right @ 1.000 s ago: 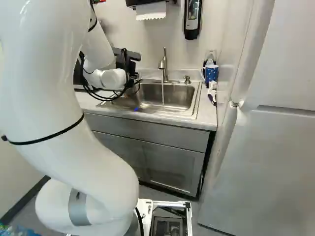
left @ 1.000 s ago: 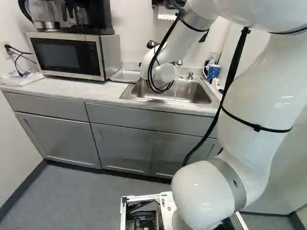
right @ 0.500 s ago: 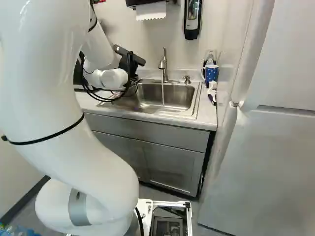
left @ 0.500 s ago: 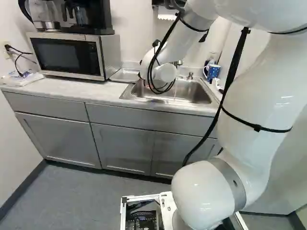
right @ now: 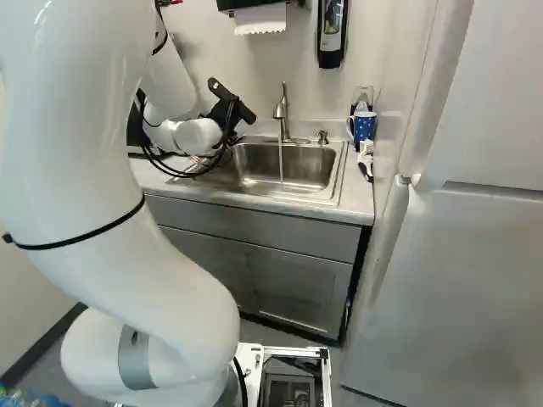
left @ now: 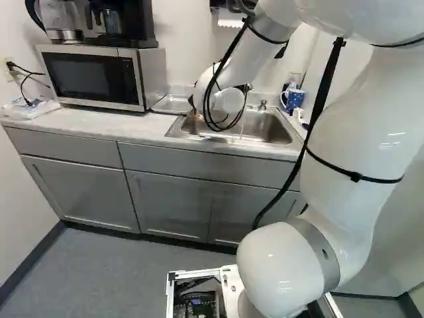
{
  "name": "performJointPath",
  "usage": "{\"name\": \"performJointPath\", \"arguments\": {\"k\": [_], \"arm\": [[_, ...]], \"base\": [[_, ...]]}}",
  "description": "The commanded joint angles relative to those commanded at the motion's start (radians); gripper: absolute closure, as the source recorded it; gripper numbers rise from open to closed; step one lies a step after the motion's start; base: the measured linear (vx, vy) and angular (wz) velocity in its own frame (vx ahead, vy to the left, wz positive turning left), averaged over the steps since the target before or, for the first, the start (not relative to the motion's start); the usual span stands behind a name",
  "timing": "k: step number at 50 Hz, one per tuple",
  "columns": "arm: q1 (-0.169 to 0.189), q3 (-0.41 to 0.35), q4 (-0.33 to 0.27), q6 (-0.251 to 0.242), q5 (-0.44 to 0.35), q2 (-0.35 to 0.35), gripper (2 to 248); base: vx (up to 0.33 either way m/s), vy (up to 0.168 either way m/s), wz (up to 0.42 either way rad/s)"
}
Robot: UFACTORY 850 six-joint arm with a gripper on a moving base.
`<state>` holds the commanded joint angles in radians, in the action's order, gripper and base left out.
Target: Rinse the cup and place it in the tray
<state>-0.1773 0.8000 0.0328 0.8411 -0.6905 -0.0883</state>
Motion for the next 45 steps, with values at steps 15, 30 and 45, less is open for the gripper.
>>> {"name": "performJointPath", "arguments": {"k": [15, 30, 45], "arm": [[0.0, 0.0, 0.0, 0.158, 0.0, 0.0, 126], [0.0, 0.0, 0.0, 0.315, 0.0, 0.0, 126], [0.0, 0.0, 0.0, 0.473, 0.0, 0.0, 126]], "base": [[0.0, 0.0, 0.0], [0.0, 0.0, 0.0], [0.0, 0.0, 0.0]]}}
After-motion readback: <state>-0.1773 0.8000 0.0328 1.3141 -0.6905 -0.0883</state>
